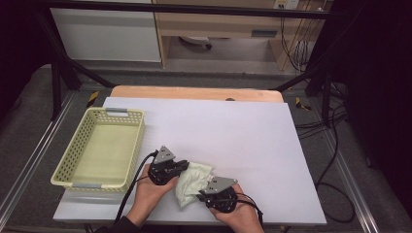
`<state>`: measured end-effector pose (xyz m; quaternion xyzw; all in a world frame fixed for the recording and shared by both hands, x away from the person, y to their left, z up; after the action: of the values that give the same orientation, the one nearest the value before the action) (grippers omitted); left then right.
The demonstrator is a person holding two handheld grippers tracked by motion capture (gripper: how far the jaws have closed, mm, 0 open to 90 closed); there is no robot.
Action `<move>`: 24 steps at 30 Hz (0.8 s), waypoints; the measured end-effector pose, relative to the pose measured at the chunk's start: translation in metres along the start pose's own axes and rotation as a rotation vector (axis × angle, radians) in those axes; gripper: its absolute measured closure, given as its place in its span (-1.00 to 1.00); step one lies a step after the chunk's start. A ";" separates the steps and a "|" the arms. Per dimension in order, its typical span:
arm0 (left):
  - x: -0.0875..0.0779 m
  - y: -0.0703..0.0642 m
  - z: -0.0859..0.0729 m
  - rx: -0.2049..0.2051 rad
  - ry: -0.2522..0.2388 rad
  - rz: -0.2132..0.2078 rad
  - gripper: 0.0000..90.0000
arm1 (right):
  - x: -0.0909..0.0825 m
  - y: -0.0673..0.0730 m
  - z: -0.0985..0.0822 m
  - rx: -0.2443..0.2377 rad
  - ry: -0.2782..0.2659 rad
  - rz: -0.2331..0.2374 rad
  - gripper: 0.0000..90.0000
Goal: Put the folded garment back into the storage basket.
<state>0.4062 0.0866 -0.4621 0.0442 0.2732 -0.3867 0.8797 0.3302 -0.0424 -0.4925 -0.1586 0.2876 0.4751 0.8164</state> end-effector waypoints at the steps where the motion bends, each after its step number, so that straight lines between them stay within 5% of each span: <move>1: -0.001 0.000 0.003 0.002 -0.002 0.000 0.87 | 0.000 0.000 0.002 0.001 -0.006 -0.004 0.88; 10: 0.002 0.002 0.030 0.004 -0.001 -0.011 0.87 | -0.004 -0.005 0.020 0.000 -0.045 -0.006 0.88; 24: 0.002 0.004 0.044 -0.007 0.019 -0.025 0.87 | -0.013 -0.011 0.032 0.013 -0.062 0.006 0.88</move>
<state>0.4301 0.0758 -0.4261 0.0413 0.2836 -0.3962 0.8723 0.3451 -0.0399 -0.4595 -0.1374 0.2658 0.4802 0.8246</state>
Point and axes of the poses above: each handheld gripper's, and its own axes: x roughly forward along the jaws, z roughly out of its top, y roughly to its left, the point moved 7 cm from there along x, roughly forward along the jaws, and after that the axes turned 2 degrees about -y, right-handed, at the moved point
